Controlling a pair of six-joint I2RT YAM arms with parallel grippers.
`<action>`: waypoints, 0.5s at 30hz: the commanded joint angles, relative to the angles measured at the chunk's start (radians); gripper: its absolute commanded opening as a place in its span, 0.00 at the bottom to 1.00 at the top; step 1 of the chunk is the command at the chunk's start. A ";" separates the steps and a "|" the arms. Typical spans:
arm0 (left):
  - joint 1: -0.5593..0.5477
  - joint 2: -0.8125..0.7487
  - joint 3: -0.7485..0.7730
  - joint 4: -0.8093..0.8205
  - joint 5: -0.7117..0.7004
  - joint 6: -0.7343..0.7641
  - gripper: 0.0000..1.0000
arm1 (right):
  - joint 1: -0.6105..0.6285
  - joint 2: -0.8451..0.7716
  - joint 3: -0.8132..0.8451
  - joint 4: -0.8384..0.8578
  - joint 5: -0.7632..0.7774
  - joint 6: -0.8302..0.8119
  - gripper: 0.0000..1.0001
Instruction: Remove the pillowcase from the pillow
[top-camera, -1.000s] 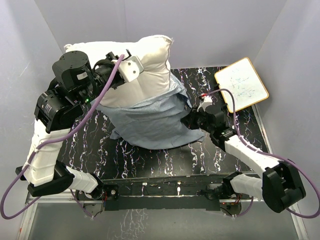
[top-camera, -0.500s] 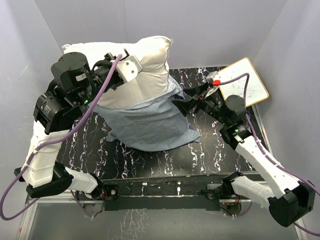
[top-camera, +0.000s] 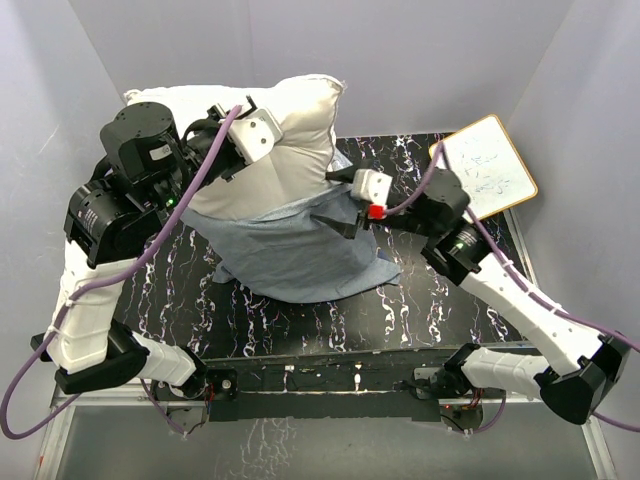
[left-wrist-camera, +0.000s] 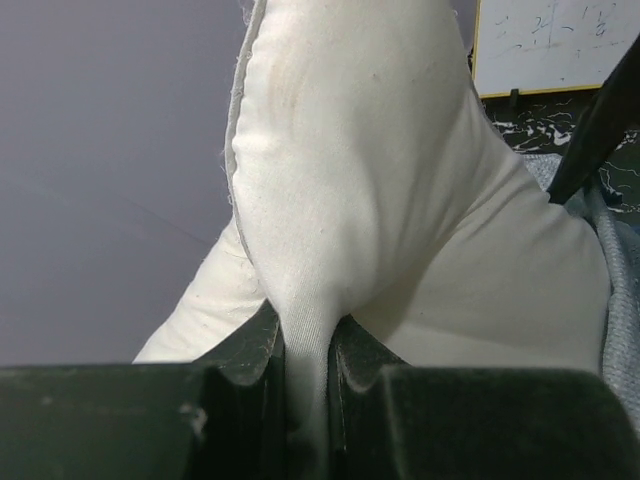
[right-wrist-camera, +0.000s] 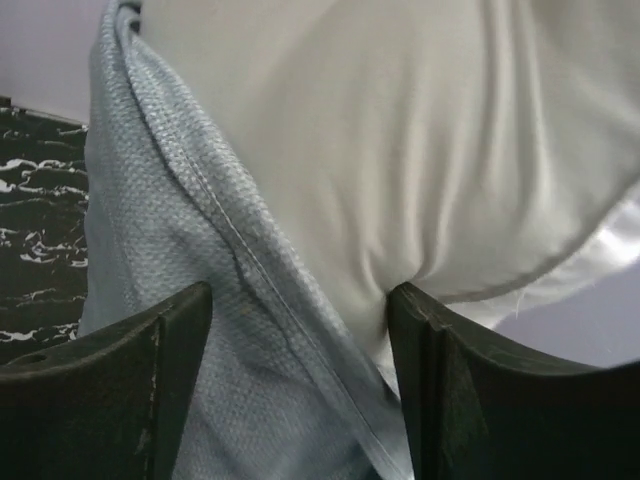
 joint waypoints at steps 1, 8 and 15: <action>-0.001 -0.018 0.058 0.102 0.002 -0.004 0.00 | 0.063 0.034 0.055 -0.081 0.119 -0.175 0.64; 0.000 -0.018 0.058 0.122 -0.007 0.011 0.00 | 0.066 -0.004 -0.085 0.033 0.275 -0.131 0.08; 0.000 -0.034 0.025 0.276 -0.088 0.075 0.00 | 0.065 -0.062 -0.340 0.118 0.385 -0.014 0.08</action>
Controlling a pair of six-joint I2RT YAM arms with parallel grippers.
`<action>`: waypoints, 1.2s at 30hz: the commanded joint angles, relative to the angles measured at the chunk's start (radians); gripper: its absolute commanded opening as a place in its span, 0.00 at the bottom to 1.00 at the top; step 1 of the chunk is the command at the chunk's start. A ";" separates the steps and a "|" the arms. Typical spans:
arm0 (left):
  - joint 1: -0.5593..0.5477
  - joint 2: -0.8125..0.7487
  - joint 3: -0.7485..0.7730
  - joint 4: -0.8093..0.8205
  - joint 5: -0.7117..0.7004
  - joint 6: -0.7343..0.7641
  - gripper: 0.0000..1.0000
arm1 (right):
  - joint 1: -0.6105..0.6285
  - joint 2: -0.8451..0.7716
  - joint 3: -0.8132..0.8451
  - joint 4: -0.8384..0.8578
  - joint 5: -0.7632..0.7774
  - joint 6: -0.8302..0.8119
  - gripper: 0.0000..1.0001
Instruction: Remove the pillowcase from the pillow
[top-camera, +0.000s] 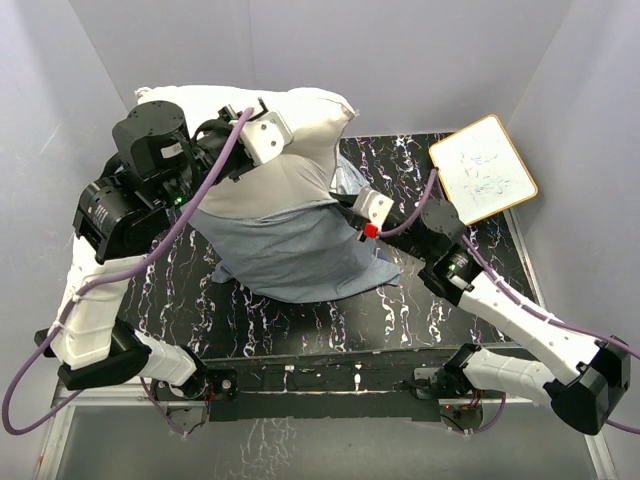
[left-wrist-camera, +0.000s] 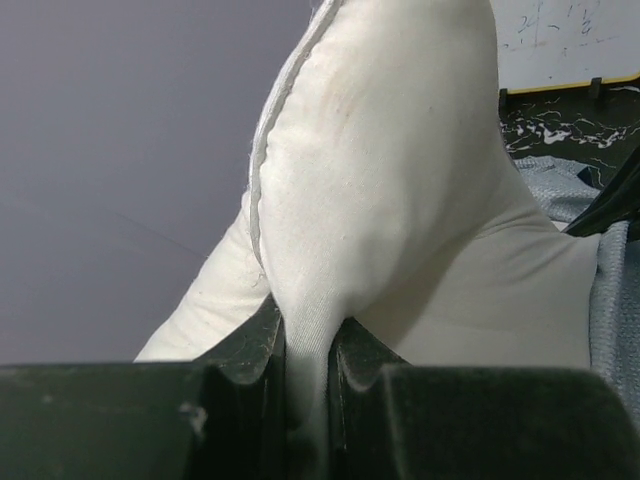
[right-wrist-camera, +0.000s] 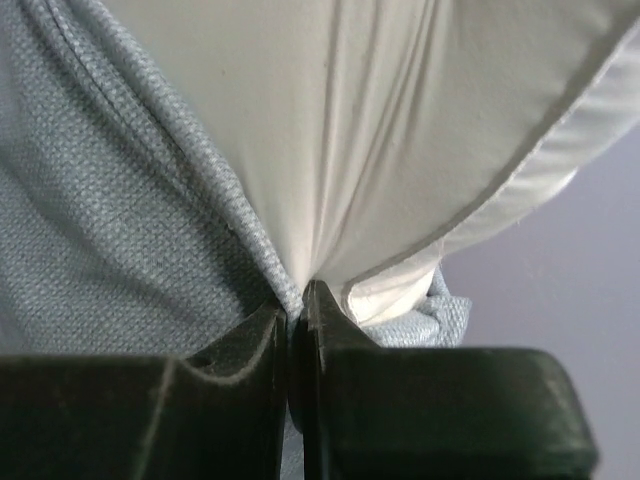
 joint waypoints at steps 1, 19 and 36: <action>0.004 -0.062 -0.003 0.321 -0.122 0.088 0.00 | -0.006 -0.018 -0.179 -0.016 0.133 0.108 0.08; 0.003 -0.064 -0.017 0.728 -0.215 0.240 0.00 | -0.004 0.035 -0.415 -0.003 0.070 0.375 0.08; 0.004 -0.075 -0.114 0.134 0.093 -0.049 0.00 | -0.056 0.190 0.659 -0.274 -0.115 0.372 0.98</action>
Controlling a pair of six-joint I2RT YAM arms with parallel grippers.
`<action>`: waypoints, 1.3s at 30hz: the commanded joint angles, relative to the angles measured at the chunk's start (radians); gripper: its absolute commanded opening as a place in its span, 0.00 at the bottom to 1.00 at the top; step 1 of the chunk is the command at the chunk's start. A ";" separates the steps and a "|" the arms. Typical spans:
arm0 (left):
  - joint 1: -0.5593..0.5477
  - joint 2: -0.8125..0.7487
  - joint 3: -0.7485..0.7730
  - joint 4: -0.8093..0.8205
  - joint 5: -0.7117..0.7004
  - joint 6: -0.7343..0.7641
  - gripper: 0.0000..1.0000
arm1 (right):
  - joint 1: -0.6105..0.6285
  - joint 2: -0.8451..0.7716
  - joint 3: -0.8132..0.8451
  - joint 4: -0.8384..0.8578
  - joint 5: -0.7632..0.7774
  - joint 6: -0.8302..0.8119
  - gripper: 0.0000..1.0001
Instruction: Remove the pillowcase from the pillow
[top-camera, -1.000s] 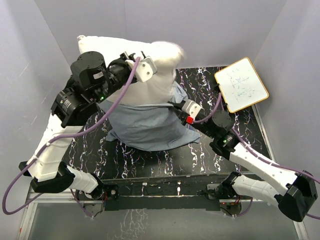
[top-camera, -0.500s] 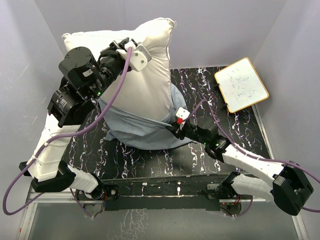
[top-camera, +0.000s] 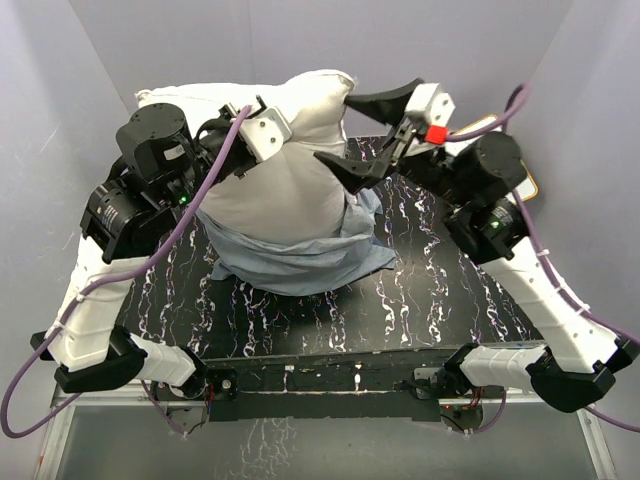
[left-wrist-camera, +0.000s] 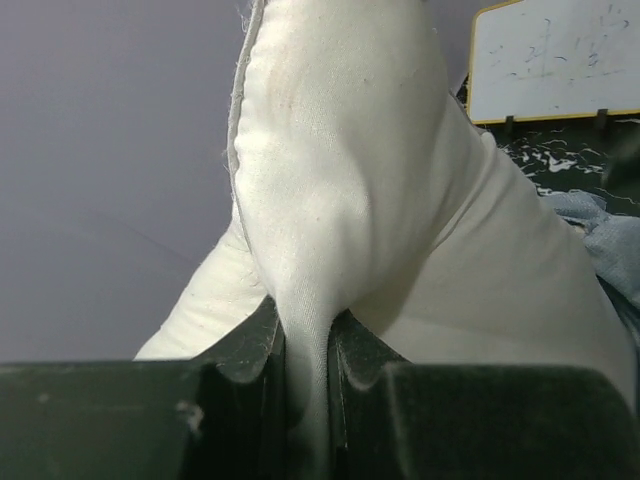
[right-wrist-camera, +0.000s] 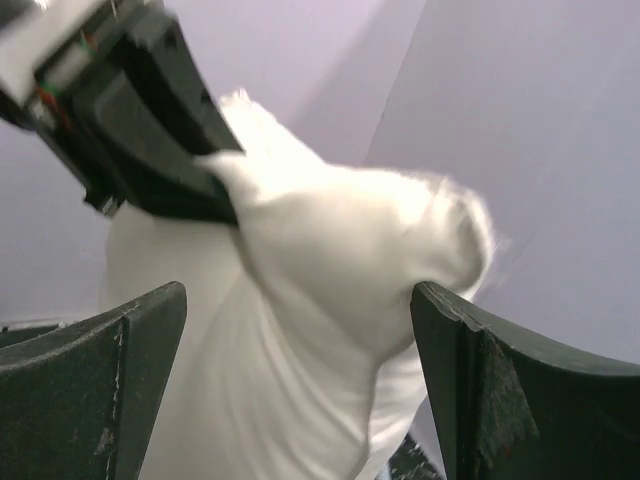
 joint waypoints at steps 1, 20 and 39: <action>0.000 -0.051 -0.016 -0.020 0.090 -0.029 0.00 | -0.010 0.055 0.116 -0.090 -0.019 -0.030 0.98; -0.001 0.038 0.099 -0.077 0.170 -0.053 0.00 | -0.012 0.399 0.348 -0.385 -0.327 -0.174 0.97; -0.001 0.049 0.011 0.036 -0.080 -0.111 0.88 | -0.316 0.156 -0.399 0.630 -0.252 0.518 0.08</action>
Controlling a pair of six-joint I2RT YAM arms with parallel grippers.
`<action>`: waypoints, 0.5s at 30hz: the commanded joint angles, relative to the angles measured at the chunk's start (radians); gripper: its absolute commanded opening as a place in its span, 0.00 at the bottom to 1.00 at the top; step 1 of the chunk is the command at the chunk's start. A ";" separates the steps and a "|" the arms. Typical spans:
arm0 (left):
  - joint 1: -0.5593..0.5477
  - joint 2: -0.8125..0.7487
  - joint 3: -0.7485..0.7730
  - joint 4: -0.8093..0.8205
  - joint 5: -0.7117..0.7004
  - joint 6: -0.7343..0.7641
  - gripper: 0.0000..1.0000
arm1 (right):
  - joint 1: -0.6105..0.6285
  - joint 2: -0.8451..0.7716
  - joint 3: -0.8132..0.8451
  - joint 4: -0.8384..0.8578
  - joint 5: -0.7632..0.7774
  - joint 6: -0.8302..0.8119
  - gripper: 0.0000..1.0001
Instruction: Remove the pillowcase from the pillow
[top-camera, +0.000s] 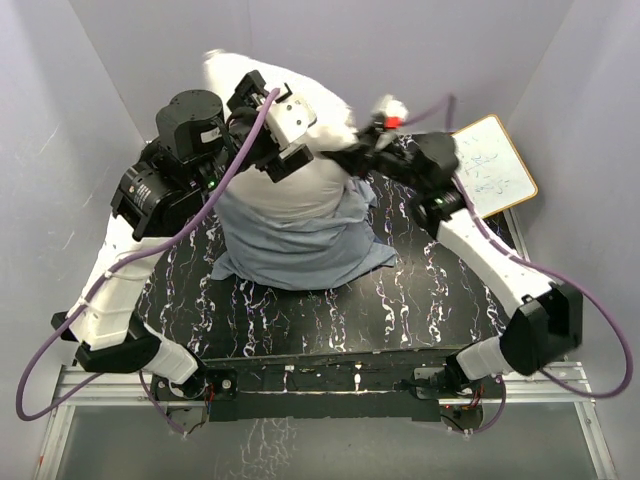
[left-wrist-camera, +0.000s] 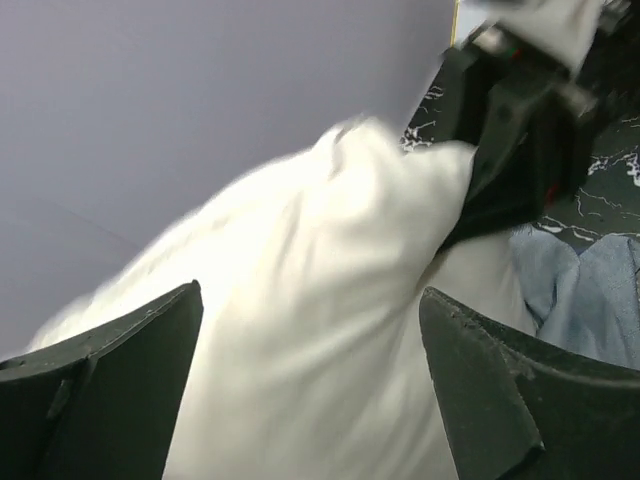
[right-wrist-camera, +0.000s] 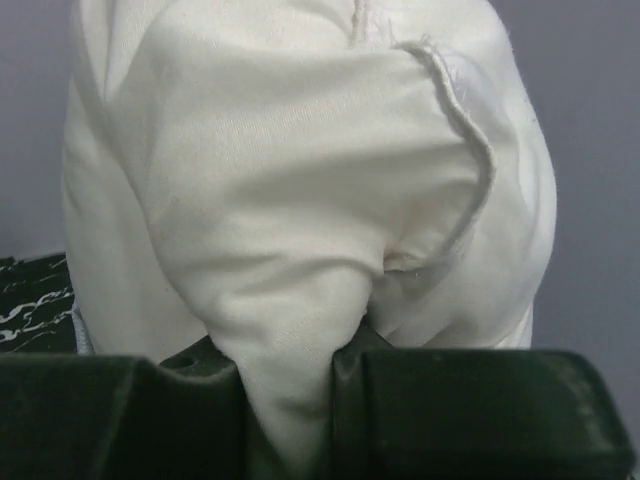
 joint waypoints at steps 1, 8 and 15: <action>-0.004 -0.098 -0.141 0.126 -0.086 -0.046 0.89 | -0.192 -0.136 -0.324 0.439 -0.071 0.437 0.08; 0.033 -0.151 -0.308 0.031 -0.108 -0.084 0.91 | -0.336 -0.300 -0.560 0.587 -0.167 0.481 0.08; 0.487 -0.058 -0.357 -0.084 0.316 -0.216 0.89 | -0.376 -0.391 -0.632 0.644 -0.259 0.502 0.08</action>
